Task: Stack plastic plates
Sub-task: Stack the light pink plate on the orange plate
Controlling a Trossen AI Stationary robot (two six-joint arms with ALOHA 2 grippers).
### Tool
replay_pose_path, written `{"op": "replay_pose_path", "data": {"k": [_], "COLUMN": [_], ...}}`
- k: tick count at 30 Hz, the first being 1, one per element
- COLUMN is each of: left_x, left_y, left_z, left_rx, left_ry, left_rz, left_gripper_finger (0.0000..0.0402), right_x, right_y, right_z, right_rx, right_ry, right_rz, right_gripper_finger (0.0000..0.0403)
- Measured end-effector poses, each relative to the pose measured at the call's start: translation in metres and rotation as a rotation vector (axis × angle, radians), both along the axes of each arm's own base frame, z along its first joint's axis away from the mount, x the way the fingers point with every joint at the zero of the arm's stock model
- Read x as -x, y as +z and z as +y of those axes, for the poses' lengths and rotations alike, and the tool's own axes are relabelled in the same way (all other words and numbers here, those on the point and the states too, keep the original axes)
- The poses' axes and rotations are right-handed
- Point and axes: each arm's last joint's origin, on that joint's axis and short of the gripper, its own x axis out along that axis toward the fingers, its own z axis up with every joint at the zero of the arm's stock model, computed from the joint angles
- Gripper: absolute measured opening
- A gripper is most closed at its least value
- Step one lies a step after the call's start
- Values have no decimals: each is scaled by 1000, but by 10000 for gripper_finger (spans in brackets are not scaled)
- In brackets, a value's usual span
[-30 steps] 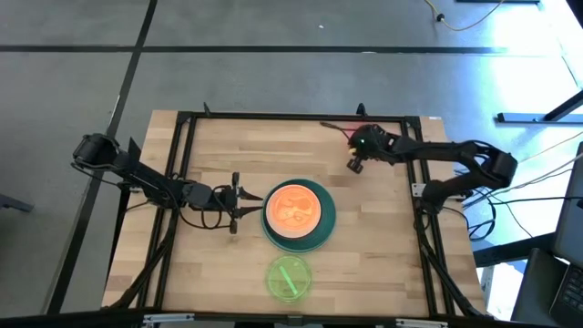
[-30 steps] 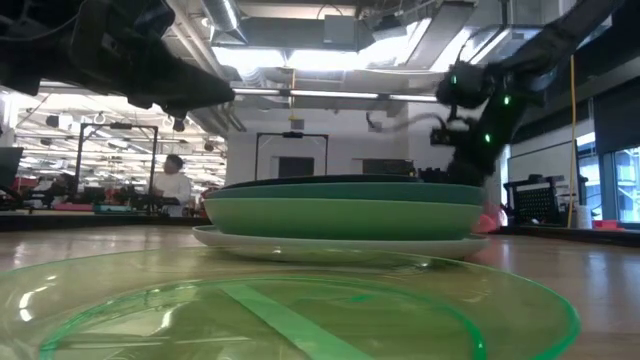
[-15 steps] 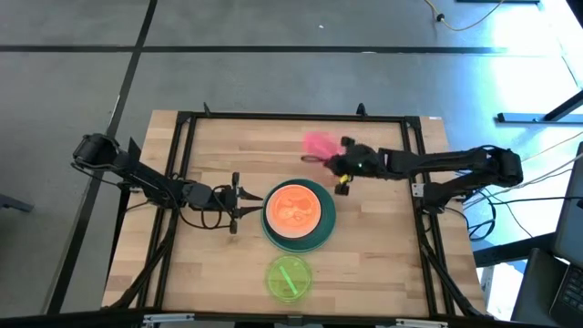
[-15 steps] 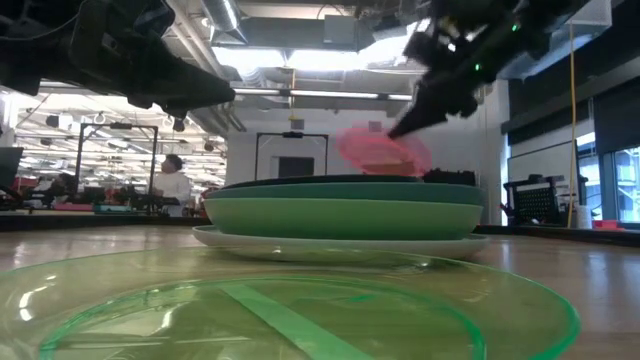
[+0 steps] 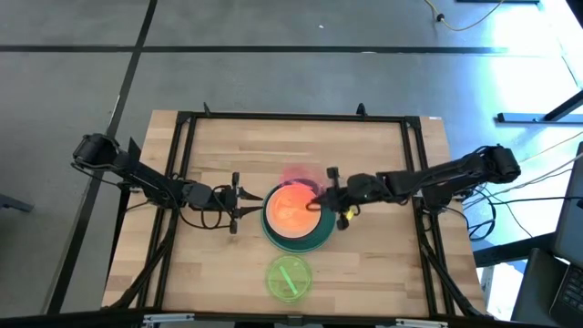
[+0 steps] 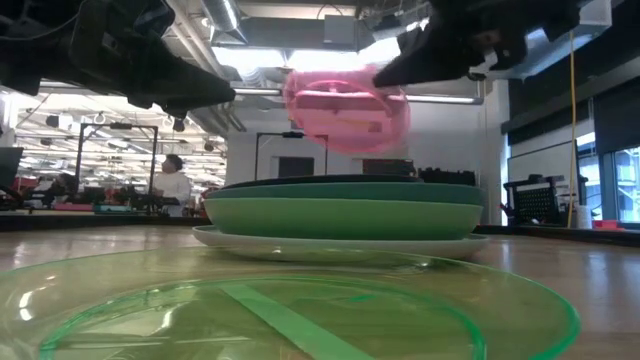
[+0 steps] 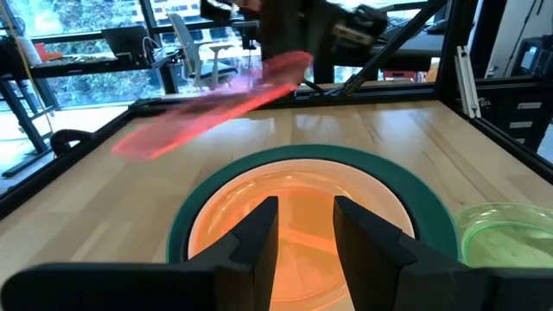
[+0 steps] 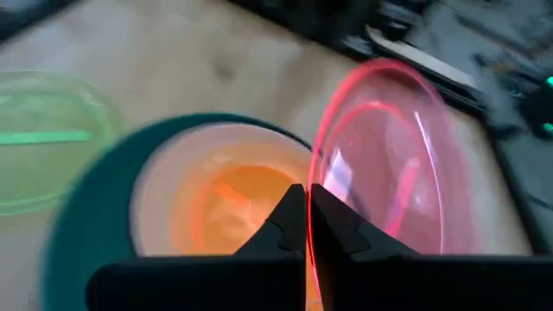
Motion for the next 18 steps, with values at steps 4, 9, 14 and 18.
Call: {"op": "replay_pose_path", "data": {"k": [4, 9, 14, 18], "left_x": [0, 0, 0, 0], "left_y": [1, 1, 1, 1], "left_z": [0, 0, 0, 0], "left_rx": [2, 5, 7, 7], "left_ry": [-1, -2, -1, -1], "left_rz": [-6, -10, -10, -10], "left_gripper_finger": [107, 107, 107, 107], "right_x": [-7, -20, -29, -31], "right_y": [-13, -36, -52, -57], "right_z": [11, 15, 17, 19], "right_rx": [-19, -25, -40, -89], "right_ry": [74, 74, 66, 84], "right_rz": [29, 69, 77, 100], "right_gripper_finger": [3, 3, 3, 3]}}
